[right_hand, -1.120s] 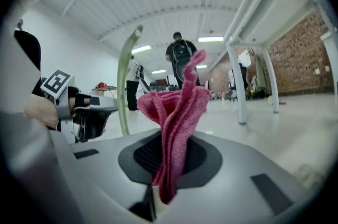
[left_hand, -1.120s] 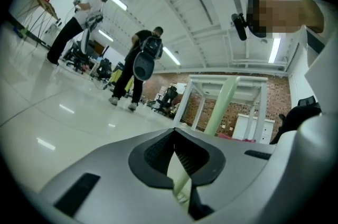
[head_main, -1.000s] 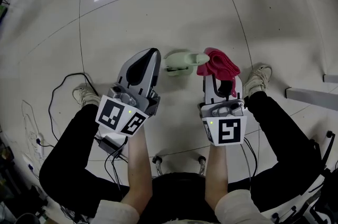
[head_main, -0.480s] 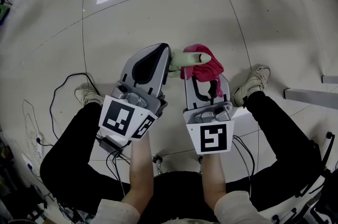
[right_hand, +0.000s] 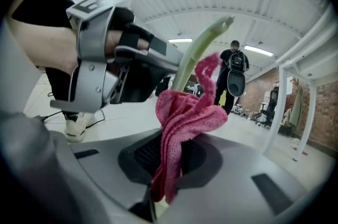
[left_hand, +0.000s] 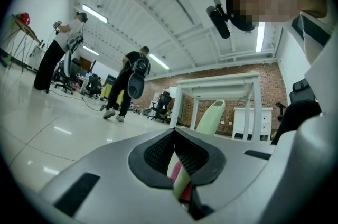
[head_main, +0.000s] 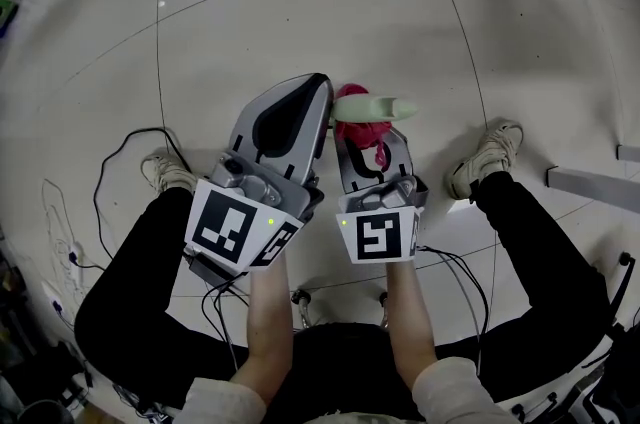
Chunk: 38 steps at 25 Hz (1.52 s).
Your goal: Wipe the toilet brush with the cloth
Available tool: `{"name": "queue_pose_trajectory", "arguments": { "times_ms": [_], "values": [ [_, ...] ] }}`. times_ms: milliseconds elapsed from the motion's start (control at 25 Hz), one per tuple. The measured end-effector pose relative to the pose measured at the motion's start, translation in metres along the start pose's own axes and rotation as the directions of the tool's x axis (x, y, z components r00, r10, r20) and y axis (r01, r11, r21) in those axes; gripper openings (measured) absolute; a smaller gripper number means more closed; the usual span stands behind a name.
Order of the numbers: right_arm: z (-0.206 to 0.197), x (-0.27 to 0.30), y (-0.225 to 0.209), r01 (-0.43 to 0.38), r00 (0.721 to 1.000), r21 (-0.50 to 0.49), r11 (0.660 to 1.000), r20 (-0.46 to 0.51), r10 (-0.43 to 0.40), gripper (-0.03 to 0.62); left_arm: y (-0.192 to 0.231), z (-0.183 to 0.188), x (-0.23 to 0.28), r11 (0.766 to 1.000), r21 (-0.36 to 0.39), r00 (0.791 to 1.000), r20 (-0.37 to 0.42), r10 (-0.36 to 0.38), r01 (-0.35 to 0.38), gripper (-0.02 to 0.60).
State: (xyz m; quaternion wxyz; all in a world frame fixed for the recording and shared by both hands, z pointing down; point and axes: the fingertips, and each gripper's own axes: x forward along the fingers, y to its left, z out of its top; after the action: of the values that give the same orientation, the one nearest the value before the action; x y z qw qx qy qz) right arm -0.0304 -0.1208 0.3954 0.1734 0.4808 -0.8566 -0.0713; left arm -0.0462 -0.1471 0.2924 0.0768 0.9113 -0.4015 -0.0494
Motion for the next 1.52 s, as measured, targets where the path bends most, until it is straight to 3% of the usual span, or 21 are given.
{"name": "queue_pose_trajectory", "arguments": {
  "times_ms": [280,520,600,720,880,960,1160,1240,1360,1520],
  "values": [
    [-0.063,0.016,0.012,-0.068,0.988,-0.037,0.997,-0.145,0.062,0.031,-0.001,-0.01,0.001,1.0,0.01,0.999,-0.032,-0.002,0.003,0.005],
    [-0.078,0.023,0.013,-0.087,0.981,-0.072,0.994,-0.178,0.073,0.032,0.002,-0.014,0.0,1.0,0.0,0.999,-0.034,0.002,-0.002,0.005],
    [-0.073,0.021,0.005,-0.055,0.985,-0.063,0.997,-0.164,0.044,0.032,0.005,-0.013,-0.002,1.0,-0.001,1.0,-0.029,0.01,-0.01,0.005],
    [-0.061,0.006,-0.015,0.072,0.986,0.03,0.997,-0.15,-0.067,0.032,0.015,-0.007,-0.01,0.999,-0.008,0.998,-0.021,0.054,-0.054,0.005],
    [-0.067,-0.023,-0.015,0.197,0.961,0.218,0.956,-0.237,-0.144,0.032,0.028,0.008,-0.03,0.988,-0.053,0.99,-0.008,0.142,-0.142,0.005],
    [-0.075,-0.032,0.003,0.21,0.951,0.294,0.932,-0.284,-0.125,0.032,0.029,0.016,-0.043,0.983,-0.081,0.986,0.003,0.167,-0.166,0.005],
    [-0.087,-0.018,0.063,0.152,0.949,0.485,0.861,-0.314,0.009,0.032,0.038,0.035,-0.061,0.979,-0.1,0.982,0.039,0.183,-0.178,0.005],
    [-0.092,0.0,0.075,0.141,0.94,0.5,0.854,-0.339,0.043,0.032,0.04,0.041,-0.065,0.979,-0.093,0.981,0.056,0.185,-0.18,0.005],
    [-0.099,0.022,0.086,0.118,0.92,0.471,0.874,-0.384,0.083,0.032,0.041,0.039,-0.076,0.973,-0.119,0.976,0.067,0.205,-0.196,0.005],
    [-0.102,0.037,0.076,0.156,0.908,0.431,0.889,-0.417,0.043,0.032,0.049,0.03,-0.086,0.965,-0.147,0.972,0.055,0.228,-0.218,0.005]
  ]
}}
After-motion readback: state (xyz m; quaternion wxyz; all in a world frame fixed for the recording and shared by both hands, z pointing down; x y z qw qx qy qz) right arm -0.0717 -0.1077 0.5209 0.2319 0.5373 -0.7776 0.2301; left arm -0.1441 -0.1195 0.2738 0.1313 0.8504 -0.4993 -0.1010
